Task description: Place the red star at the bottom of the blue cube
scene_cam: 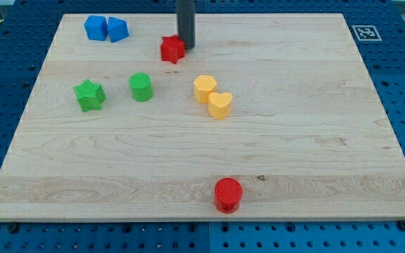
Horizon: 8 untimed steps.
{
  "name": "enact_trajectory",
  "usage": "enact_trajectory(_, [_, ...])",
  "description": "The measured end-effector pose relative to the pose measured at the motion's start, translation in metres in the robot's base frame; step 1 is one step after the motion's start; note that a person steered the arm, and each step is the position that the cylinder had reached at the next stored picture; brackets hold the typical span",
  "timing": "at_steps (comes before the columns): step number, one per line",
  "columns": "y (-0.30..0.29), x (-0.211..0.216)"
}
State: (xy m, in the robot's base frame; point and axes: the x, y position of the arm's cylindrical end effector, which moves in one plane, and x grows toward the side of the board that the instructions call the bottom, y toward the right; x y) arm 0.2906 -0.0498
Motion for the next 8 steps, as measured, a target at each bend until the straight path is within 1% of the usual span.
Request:
enact_trajectory(1, [-0.005,0.000])
enact_trajectory(2, [0.006,0.001])
enact_trajectory(3, [0.017,0.016])
enact_trajectory(4, [0.003,0.036])
enact_trajectory(5, [-0.020,0.039])
enact_trajectory(6, [-0.024,0.039])
enact_trajectory(7, [-0.003,0.039])
enact_trajectory(8, [0.001,0.021])
